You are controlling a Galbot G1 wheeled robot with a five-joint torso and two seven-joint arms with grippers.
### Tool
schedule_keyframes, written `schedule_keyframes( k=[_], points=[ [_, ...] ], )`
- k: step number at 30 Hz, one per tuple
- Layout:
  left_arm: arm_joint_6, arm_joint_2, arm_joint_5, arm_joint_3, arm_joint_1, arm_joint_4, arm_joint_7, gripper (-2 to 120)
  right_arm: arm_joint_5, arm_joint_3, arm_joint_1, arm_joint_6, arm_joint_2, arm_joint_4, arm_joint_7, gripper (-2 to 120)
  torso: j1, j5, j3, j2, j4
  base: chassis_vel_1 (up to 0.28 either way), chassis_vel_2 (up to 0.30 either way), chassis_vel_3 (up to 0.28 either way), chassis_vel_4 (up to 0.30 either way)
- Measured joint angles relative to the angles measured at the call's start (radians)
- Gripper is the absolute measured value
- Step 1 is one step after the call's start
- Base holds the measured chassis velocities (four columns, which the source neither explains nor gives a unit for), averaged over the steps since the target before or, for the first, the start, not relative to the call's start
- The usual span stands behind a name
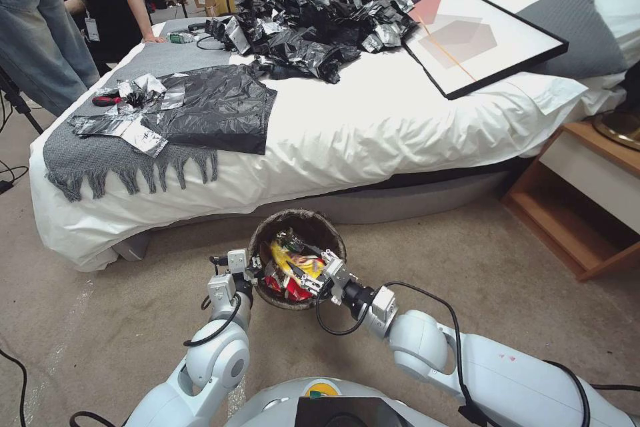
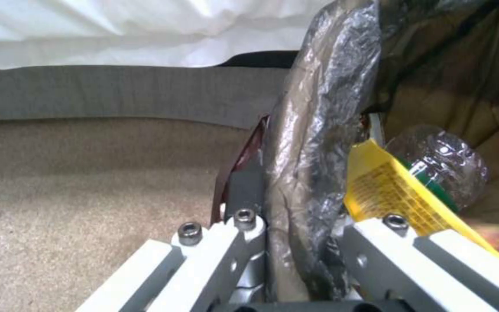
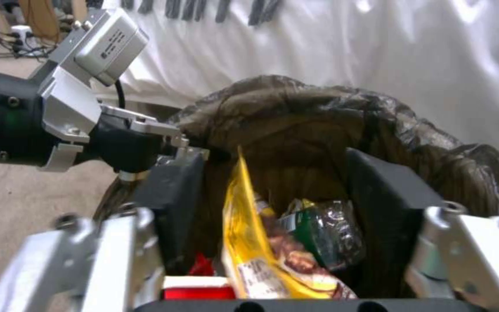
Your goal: Pick up the trash bin, then pick up the garbage from the floor and place it into the trash bin.
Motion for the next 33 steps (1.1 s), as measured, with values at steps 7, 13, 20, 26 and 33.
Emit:
schedule_keyframes(
  k=[7, 13, 20, 26, 33],
  points=[
    [0.0, -0.006, 0.002, 0.0, -0.002, 0.001, 0.0, 4, 0.001, 0.002, 0.003, -0.001, -0.001, 0.001, 0.004, 89, 0.0, 0.0, 0.0, 0.0, 0.0, 0.0, 0.0, 0.0, 0.0],
    [-0.001, -0.008, 0.003, -0.002, -0.002, 0.002, 0.0, 4, 0.002, 0.006, 0.008, 0.001, -0.001, 0.002, 0.007, 100, 0.0, 0.0, 0.0, 0.0, 0.0, 0.0, 0.0, 0.0, 0.0],
    [-0.002, -0.01, 0.003, -0.003, -0.002, 0.006, 0.0, 4, 0.024, 0.065, -0.001, 0.019, 0.0, 0.067, 0.0, 100, 0.0, 0.0001, 0.0, 0.0, 0.0, 0.0, 0.0, 0.0, 0.0],
    [-0.002, -0.012, 0.004, -0.003, -0.003, 0.008, 0.001, 4, 0.105, 0.229, 0.001, 0.019, -0.012, 0.194, 0.01, 100, 0.0, 0.0, 0.0, 0.0, 0.0, 0.0, 0.0, 0.0, 0.0],
    [-0.003, -0.013, 0.014, -0.011, -0.001, 0.009, 0.002, 4, 0.126, 0.5, -0.06, -0.051, -0.014, 0.246, 0.092, 100, 0.0, 0.0001, 0.0, 0.0, -0.0002, 0.0, 0.0, 0.0, 0.0]
  ],
)
